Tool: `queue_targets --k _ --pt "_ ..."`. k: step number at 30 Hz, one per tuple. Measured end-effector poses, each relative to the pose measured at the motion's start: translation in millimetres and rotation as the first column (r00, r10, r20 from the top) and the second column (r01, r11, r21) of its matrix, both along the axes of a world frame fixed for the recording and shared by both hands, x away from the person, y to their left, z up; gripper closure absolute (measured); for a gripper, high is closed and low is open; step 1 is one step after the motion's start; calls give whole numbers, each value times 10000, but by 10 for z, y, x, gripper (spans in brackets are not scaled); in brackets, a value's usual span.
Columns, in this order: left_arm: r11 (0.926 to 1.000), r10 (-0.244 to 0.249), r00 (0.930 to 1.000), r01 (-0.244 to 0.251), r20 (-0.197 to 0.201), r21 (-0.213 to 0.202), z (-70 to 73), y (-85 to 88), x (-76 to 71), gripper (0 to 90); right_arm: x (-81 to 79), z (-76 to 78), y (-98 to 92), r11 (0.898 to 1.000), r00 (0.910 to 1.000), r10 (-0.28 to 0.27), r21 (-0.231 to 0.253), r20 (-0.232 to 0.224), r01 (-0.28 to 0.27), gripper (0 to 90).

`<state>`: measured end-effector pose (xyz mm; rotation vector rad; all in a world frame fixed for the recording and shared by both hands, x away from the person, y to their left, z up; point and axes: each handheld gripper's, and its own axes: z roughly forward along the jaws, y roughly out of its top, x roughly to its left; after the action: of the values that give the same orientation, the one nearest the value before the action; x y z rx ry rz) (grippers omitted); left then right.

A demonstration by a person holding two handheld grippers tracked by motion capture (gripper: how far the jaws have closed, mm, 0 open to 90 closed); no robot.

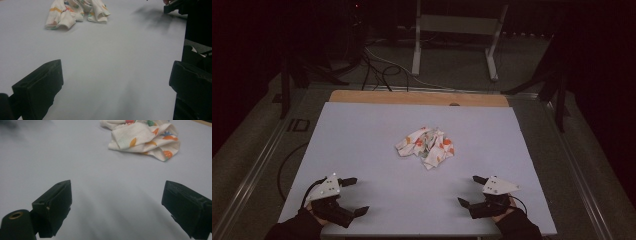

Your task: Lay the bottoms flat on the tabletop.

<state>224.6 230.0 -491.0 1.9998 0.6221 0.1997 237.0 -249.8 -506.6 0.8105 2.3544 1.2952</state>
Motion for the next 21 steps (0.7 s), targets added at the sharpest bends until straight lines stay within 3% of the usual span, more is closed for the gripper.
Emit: queue_targets --k 16,21 --pt "9977 -550 9985 549 10 402 9 -84 -30 3 -20 -1 48 9992 9997 213 -323 -88 -215 94" --pt "9963 -736 9973 739 -66 432 1 -95 -21 3 -50 -4 72 9961 9989 413 -773 -240 -431 95"
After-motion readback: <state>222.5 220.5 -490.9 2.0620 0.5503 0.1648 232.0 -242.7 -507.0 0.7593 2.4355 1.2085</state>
